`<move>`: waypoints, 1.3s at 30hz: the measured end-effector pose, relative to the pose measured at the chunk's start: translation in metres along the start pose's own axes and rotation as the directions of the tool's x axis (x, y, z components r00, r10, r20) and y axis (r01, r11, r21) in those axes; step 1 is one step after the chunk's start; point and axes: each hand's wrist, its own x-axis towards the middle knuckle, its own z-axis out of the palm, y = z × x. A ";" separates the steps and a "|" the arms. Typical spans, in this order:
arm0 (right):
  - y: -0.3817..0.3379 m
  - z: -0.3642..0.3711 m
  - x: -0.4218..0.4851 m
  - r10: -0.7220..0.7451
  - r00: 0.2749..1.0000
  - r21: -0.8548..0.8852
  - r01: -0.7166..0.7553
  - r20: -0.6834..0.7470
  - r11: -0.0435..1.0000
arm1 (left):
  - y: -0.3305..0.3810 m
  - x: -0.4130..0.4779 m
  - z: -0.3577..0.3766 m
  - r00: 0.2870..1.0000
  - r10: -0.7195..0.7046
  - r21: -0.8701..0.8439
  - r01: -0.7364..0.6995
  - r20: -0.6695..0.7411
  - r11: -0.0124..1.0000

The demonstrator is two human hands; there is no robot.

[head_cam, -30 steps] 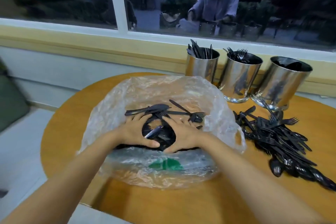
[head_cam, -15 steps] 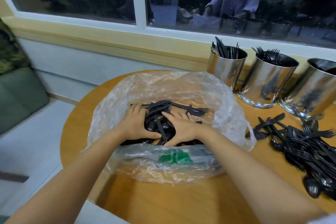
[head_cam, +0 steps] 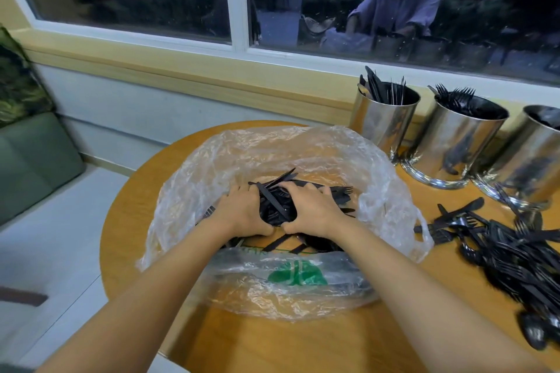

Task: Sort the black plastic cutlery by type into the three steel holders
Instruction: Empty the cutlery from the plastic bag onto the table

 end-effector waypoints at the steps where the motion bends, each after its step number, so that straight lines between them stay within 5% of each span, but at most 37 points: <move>1: 0.001 -0.001 -0.001 -0.001 1.000 0.009 0.001 -0.016 1.000 | 0.002 0.000 0.000 1.000 -0.003 -0.003 0.003 -0.011 1.000; 6: 0.006 -0.006 -0.006 -0.046 0.996 -0.036 0.044 -0.070 0.998 | 0.012 -0.005 -0.004 0.997 0.012 0.078 -0.006 -0.077 0.997; 18: 0.043 -0.012 -0.019 -0.012 0.981 0.347 0.080 -0.194 0.934 | -0.005 -0.017 -0.002 0.983 0.027 0.084 -0.012 -0.183 0.996; 24: 0.064 -0.027 -0.021 0.201 0.936 0.655 0.040 -0.289 0.754 | -0.023 -0.019 -0.005 0.955 0.014 -0.077 -0.039 -0.295 0.996; 32: 0.047 -0.040 -0.014 0.267 0.900 0.784 0.119 -0.344 0.609 | -0.011 -0.015 -0.028 0.893 0.134 -0.381 -0.314 -0.430 0.870; 39: 0.028 -0.063 -0.007 0.364 0.868 0.863 0.132 -0.337 0.487 | 0.012 -0.005 -0.055 0.862 0.117 -0.549 -0.413 -0.494 0.726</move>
